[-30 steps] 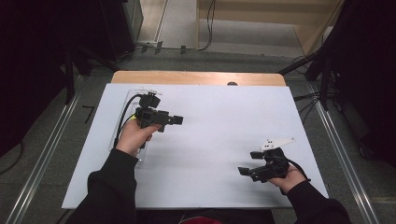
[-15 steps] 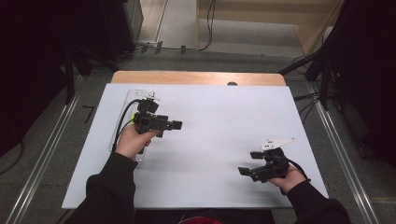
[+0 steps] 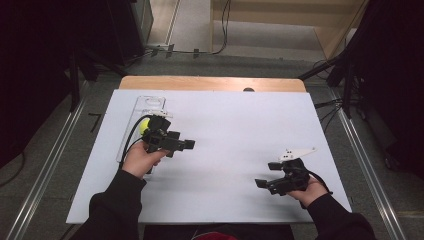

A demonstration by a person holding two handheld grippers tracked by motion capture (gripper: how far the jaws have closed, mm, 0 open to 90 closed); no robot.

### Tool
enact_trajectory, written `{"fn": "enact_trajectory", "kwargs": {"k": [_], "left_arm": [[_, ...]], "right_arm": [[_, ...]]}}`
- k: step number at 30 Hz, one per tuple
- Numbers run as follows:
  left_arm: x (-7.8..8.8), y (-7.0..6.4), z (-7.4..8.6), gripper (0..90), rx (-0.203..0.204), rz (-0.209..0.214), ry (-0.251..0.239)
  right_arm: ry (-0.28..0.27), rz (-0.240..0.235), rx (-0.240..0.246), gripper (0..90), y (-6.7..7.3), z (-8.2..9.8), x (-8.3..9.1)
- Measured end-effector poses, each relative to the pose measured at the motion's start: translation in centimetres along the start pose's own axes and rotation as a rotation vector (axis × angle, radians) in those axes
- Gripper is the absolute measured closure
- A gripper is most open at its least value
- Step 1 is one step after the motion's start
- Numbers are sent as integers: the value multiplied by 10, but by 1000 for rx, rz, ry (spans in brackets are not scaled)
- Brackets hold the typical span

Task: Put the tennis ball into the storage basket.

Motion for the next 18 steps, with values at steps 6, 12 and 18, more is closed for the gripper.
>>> {"fn": "enact_trajectory", "kwargs": {"k": [6, 12, 18], "left_arm": [[0, -2, 6, 225, -24, 2, -8], [0, -3, 13, 225, -26, 4, -19], [-1, -2, 20, 225, -23, 5, -10]], "right_arm": [[-1, 0, 0, 122, 0, 0, 0], [-2, 0, -1, 123, 0, 0, 0], [-2, 1, 0, 123, 0, 0, 0]]}}
Point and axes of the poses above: each handheld gripper's, and its own axes: x roughly backward along the jaws, z roughly out of its underside, y roughly to its left, the point moved 10 cm from there along -x, roughly forward along the jaws, and after that the axes turned 5 degrees about -z, right-handed, at the moved point
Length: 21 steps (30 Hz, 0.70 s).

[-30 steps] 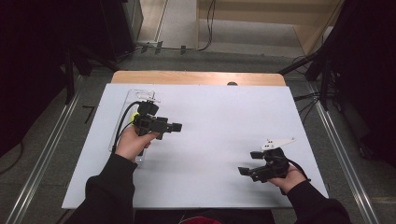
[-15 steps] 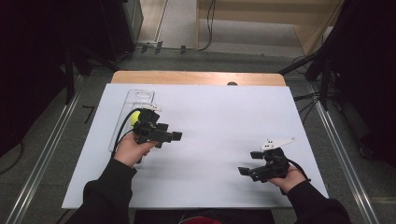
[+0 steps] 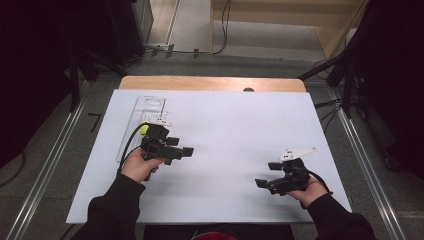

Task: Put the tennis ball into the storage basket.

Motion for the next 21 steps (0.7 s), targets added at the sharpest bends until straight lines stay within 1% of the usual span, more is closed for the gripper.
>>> {"fn": "enact_trajectory", "kwargs": {"k": [2, 4, 8, 9, 13, 15, 17, 21], "left_arm": [[-1, 0, 3, 225, -2, -7, 3], [-1, 1, 6, 225, -14, -13, 10], [-1, 1, 10, 224, -31, -13, 11], [-1, 0, 11, 224, -27, -14, 11], [0, 0, 16, 224, -54, -15, 12], [2, 0, 18, 224, -68, -18, 1], [4, 0, 20, 224, -74, -11, -4], [5, 0, 25, 224, -72, -6, -7]], "right_arm": [[0, 1, -1, 123, 0, 0, 0], [0, 0, 0, 123, 0, 0, 0], [-1, 0, -2, 122, 0, 0, 0], [0, 1, -2, 122, 0, 0, 0], [-1, 1, -3, 123, 0, 0, 0], [-1, 1, -3, 123, 0, 0, 0], [-1, 1, -4, 123, 0, 0, 0], [-1, 3, -5, 122, -1, 0, 0]]}}
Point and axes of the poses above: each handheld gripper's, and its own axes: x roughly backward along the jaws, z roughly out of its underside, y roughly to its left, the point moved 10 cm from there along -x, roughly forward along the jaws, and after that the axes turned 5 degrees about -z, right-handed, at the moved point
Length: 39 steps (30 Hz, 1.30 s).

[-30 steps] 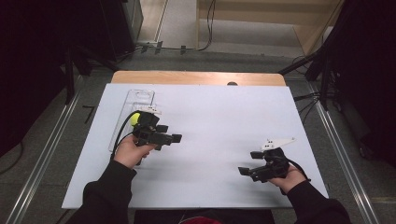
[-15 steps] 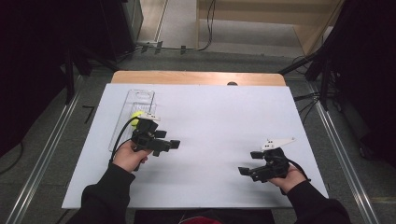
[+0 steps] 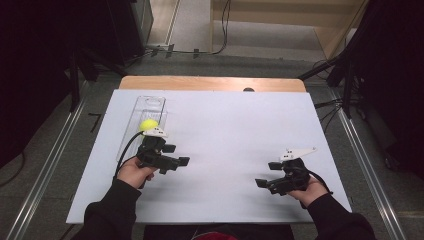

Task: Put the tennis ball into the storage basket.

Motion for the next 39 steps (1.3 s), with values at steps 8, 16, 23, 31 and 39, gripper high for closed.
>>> {"fn": "enact_trajectory", "kwargs": {"k": [8, 16, 23, 31, 39], "left_arm": [[4, -1, 8, 224, 0, -6, 9], [6, -5, 15, 223, -24, -1, 8], [7, -9, 22, 223, -39, 12, 13], [9, -14, 30, 223, -54, 26, 4], [12, -14, 39, 223, -67, 33, 3]], "right_arm": [[-1, 3, -4, 123, -1, 0, 0], [-2, 5, -7, 123, -1, 0, 1], [0, 4, -5, 122, -2, 0, 1], [0, 6, -8, 123, -2, 0, 1], [-3, 9, -9, 123, -3, 0, 1]]}}
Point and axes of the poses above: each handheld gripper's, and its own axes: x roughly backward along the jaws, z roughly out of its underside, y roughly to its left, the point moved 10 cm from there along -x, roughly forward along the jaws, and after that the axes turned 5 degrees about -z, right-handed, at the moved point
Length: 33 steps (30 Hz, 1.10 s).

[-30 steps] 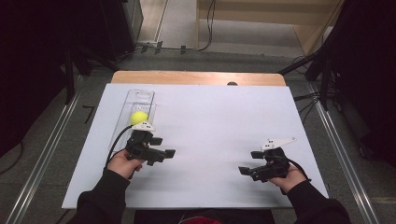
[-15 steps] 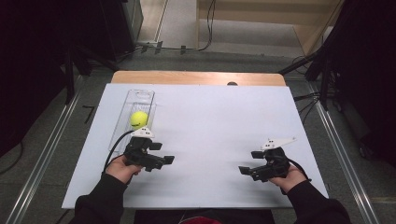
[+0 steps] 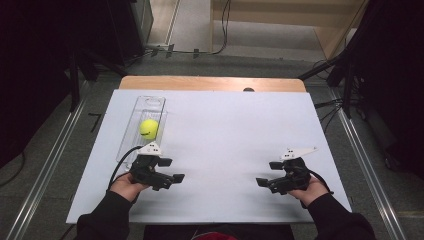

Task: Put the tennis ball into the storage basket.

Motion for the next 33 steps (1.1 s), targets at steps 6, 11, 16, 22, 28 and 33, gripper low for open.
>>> {"fn": "enact_trajectory", "kwargs": {"k": [6, 11, 16, 22, 28, 33], "left_arm": [[2, 0, 6, 220, -21, 12, 3], [6, -1, 9, 220, -28, 16, -1], [9, 0, 11, 220, -30, 13, -2], [10, 0, 11, 220, -25, 13, -7], [10, 0, 12, 220, -30, 12, -2], [10, 0, 12, 220, -27, 13, -4]], "right_arm": [[0, 1, -1, 123, 0, 0, 0], [0, 4, -3, 123, 0, 0, 0], [-1, 4, -2, 122, -1, 0, 0], [1, 4, -1, 122, -1, 0, 0], [0, 4, 0, 123, -1, 0, 0], [2, 5, -1, 123, -1, 0, 0]]}}
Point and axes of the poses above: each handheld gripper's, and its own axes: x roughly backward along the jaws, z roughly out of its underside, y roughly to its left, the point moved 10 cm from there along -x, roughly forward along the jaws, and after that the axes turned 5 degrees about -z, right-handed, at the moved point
